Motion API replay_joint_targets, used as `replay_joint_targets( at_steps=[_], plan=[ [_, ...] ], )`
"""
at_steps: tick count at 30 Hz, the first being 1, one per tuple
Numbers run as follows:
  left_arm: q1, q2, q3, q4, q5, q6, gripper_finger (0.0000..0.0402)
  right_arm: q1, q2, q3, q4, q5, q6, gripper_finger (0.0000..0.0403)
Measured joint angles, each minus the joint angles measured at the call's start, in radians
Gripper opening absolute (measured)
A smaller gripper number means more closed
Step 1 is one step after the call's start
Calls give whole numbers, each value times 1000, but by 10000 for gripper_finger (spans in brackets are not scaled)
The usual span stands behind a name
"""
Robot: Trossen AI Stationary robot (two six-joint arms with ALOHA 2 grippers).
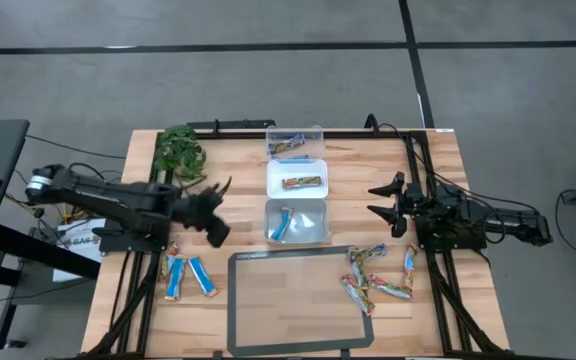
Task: Pick and place Granola Bars by type
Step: Put the orange granola bar into the gray bin
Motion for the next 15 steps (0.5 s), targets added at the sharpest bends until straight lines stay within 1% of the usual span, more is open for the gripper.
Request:
replay_joint_targets(
  at_steps=[5,8,11,15],
  plan=[
    [-195,-28,-8,-150,-36,-275,142,0,0,0,0,0,0,240],
    [-285,-31,-8,-258,-37,-421,141,0,0,0,0,0,0,240],
    [-353,-28,-8,-362,3,-549,141,0,0,0,0,0,0,240],
    [-400,-3,-8,-482,93,-676,141,0,0,0,0,0,0,240]
  ],
)
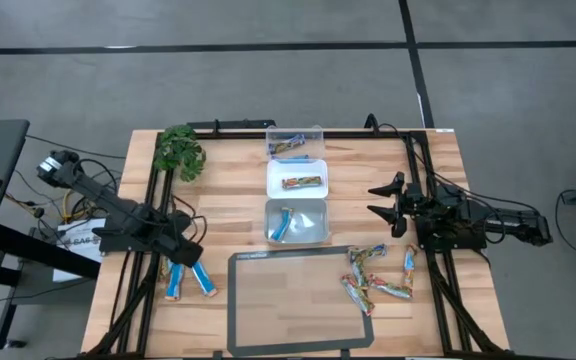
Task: Pick and place Granola Bars by type
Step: Put the orange granola bar into the gray bin
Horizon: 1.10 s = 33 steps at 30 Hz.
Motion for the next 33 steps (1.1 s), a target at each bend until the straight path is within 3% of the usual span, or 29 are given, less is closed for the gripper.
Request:
replay_joint_targets(
  at_steps=[5,16,33],
  plan=[
    [-16,62,0,-97,120,-88,141,0,0,0,0,0,0,240],
    [3,221,0,-106,367,-50,141,0,0,0,0,0,0,240],
    [26,298,-60,8,401,-48,141,0,0,0,0,0,0,240]
  ],
)
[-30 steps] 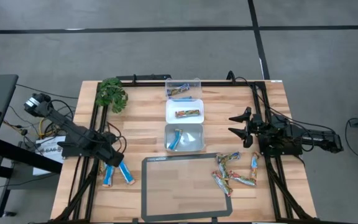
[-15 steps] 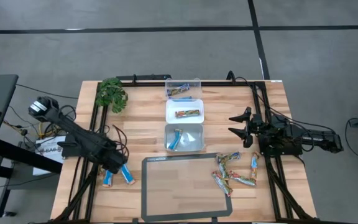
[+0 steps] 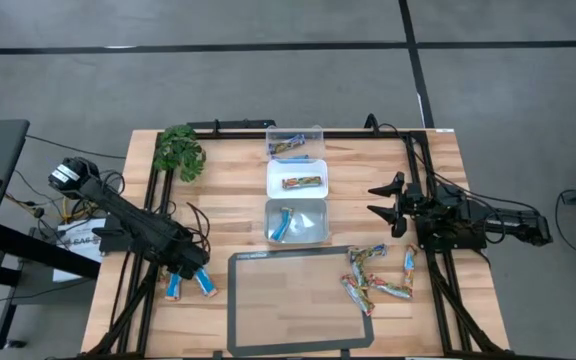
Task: Pick and place Granola Bars by type
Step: Put the orange granola bar into the gray bin
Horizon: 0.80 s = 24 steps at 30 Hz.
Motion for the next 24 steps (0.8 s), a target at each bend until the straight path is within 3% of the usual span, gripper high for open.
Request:
replay_joint_targets(
  at_steps=[8,24],
  plan=[
    [13,15,-2,17,2,-2,141,0,0,0,0,0,0,240],
    [45,64,-27,218,15,27,141,0,0,0,0,0,0,240]
  ],
)
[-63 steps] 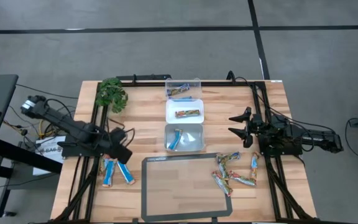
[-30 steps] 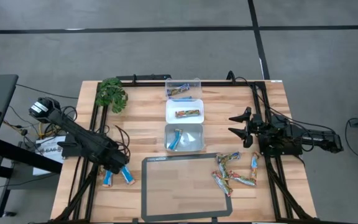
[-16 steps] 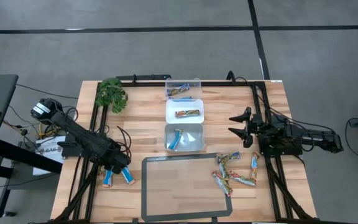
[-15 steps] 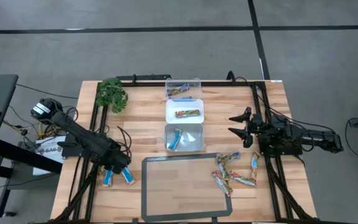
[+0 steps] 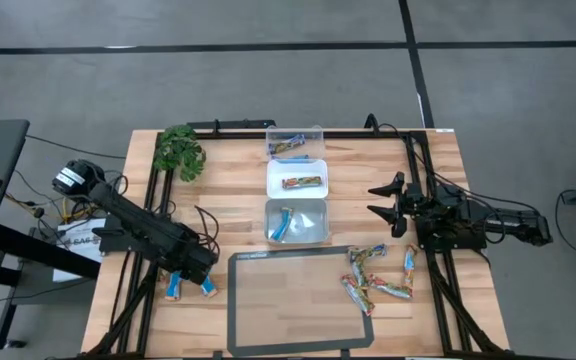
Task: Pick and place Granola Bars by type
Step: Put the orange granola bar into the gray bin
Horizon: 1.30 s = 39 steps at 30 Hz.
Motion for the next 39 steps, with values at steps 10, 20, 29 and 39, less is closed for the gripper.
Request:
replay_joint_targets(
  at_steps=[10,20,29,39],
  plan=[
    [26,-2,61,141,-35,3,141,0,0,0,0,0,0,240],
    [25,-2,75,347,-121,167,141,0,0,0,0,0,0,240],
    [-72,-11,75,301,-113,751,141,0,0,0,0,0,0,240],
    [-204,-11,75,272,-43,1166,141,0,0,0,0,0,0,240]
  ],
)
